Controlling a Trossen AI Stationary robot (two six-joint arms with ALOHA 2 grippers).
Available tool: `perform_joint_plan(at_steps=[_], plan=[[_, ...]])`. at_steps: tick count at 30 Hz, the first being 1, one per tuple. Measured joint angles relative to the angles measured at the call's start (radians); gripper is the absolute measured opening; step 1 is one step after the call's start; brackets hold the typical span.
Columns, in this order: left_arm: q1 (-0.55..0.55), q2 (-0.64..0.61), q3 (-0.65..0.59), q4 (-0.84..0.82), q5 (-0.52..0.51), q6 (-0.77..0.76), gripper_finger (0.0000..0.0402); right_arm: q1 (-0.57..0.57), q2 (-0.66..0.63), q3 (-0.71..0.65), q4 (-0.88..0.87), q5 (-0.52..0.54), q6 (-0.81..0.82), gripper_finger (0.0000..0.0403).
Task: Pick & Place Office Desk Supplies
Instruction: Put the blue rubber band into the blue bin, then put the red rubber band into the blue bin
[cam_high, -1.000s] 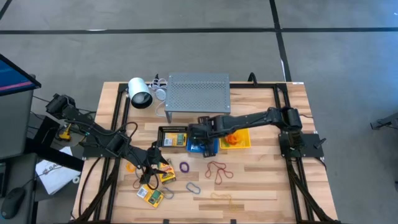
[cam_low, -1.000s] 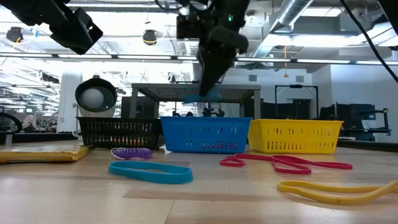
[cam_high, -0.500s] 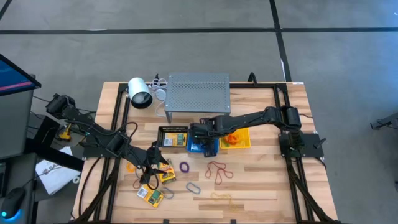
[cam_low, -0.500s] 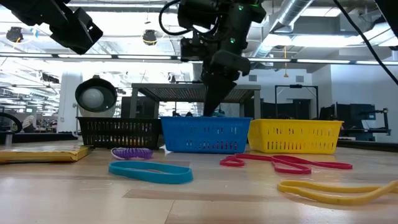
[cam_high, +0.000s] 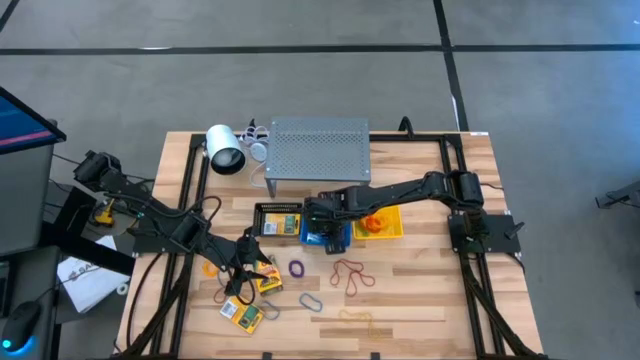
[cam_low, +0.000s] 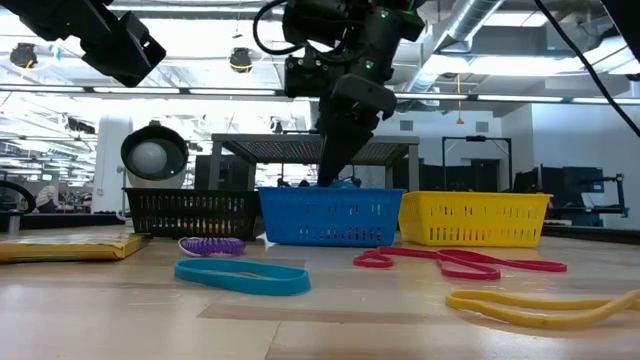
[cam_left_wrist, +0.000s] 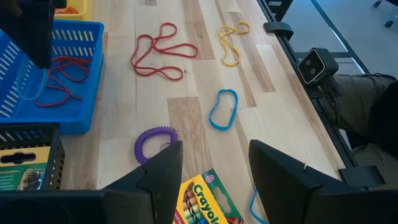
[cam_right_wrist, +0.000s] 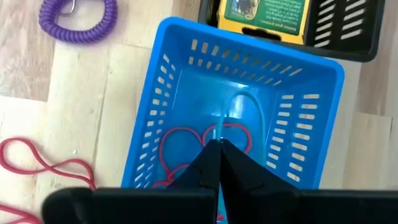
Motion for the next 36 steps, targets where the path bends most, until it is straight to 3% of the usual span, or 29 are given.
perform_joint_plan(at_steps=[12, 17, 28, 36], plan=[[0.0, 0.0, 0.0, 0.0, 0.0, 0.0, 0.0181, -0.001, 0.0, 0.0, 0.0, -0.044, 0.007, 0.0021], [0.0, 0.0, 0.0, 0.0, 0.001, 0.0, 0.0181, 0.0, 0.0, 0.0, 0.0, -0.045, 0.014, 0.0067], [0.0, 0.0, 0.0, 0.0, 0.002, 0.0, 0.0181, -0.003, -0.001, 0.0, -0.025, -0.044, 0.038, 0.0208], [0.0, 0.0, 0.0, 0.002, 0.005, 0.0, 0.0181, -0.027, -0.001, 0.0, -0.103, 0.02, 0.054, 0.0232]])
